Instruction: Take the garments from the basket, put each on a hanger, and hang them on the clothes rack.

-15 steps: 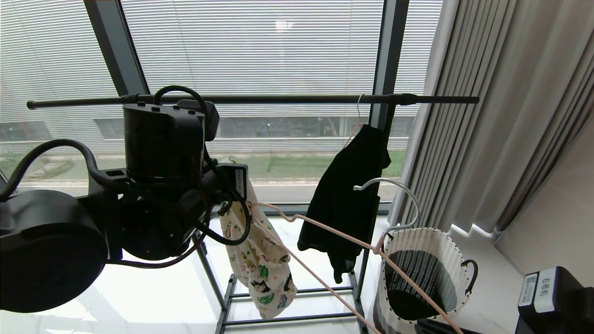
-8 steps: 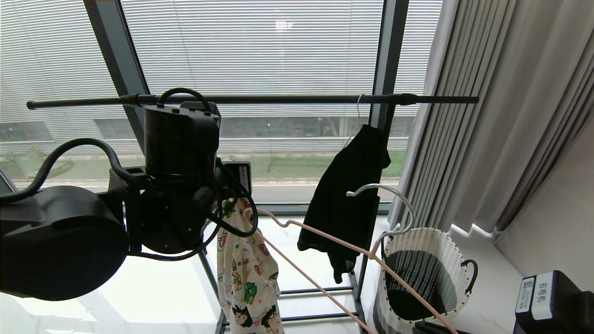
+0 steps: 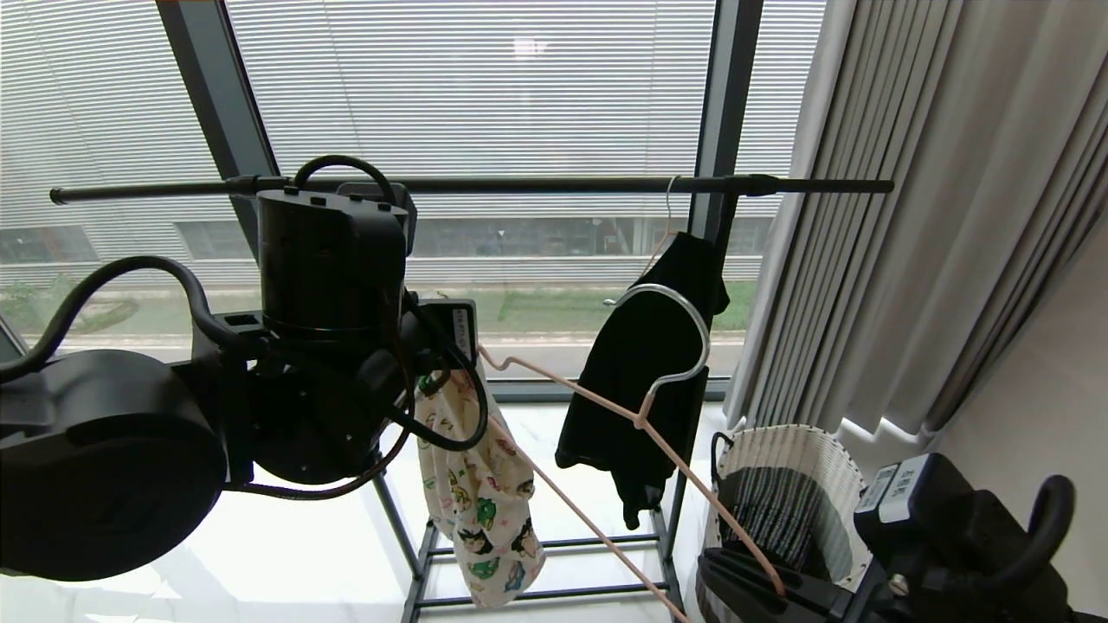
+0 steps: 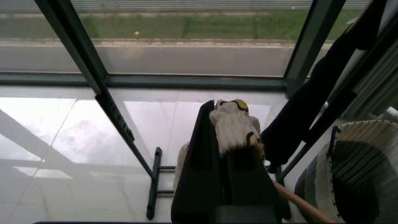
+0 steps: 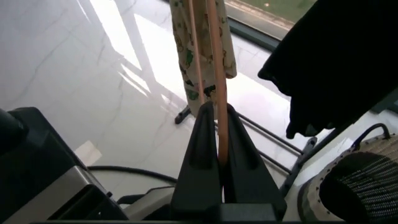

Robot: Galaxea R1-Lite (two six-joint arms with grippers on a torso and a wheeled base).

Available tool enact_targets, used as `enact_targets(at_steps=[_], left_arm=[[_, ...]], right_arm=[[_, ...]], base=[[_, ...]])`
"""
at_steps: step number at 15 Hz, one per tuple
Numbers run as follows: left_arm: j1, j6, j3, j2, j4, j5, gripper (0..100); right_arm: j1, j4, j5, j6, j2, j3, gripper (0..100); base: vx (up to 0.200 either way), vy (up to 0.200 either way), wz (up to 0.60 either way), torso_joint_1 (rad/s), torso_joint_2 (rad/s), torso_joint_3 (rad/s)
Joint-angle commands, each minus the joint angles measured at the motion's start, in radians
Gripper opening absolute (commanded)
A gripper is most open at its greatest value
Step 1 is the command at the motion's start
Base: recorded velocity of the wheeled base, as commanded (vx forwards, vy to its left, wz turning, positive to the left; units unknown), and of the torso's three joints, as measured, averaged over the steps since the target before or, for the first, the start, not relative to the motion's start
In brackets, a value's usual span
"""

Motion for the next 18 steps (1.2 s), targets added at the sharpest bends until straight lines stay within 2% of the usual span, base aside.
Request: enact_targets(at_steps=[1,7,11,14,18], left_arm=[[-0.009,0.0,-0.002,-0.007,-0.001,0.0,0],[-0.092,0.0,-0.001,-0.05,0.001,0.002,0],[-0.161,-0.002,-0.005,-0.085,0.001,0.002,0],[-0.241,-0.066,-0.056,-0.105,0.005,0.002,0],[-0.255,-0.065,-0.048,-0.116,0.007,0.003,0]], right_arm=[[-0.037,-0.001,0.003,-0.002,0.061,-0.027,0],[-0.103,0.0,0.015,-0.002,0.153,-0.139,0],[-0.106,0.0,0.015,-0.002,0.234,-0.228,0],[-0.121,0.0,0.015,-0.002,0.308,-0.309,0],[-0.15,-0.001,0.009,-0.009,0.352,-0.378,0]], base=[[0.0,0.0,0.0,0.0,0.0,0.0],[0.0,0.0,0.0,0.0,0.0,0.0],[0.0,0.0,0.0,0.0,0.0,0.0],[0.0,0.0,0.0,0.0,0.0,0.0],[0.0,0.0,0.0,0.0,0.0,0.0]])
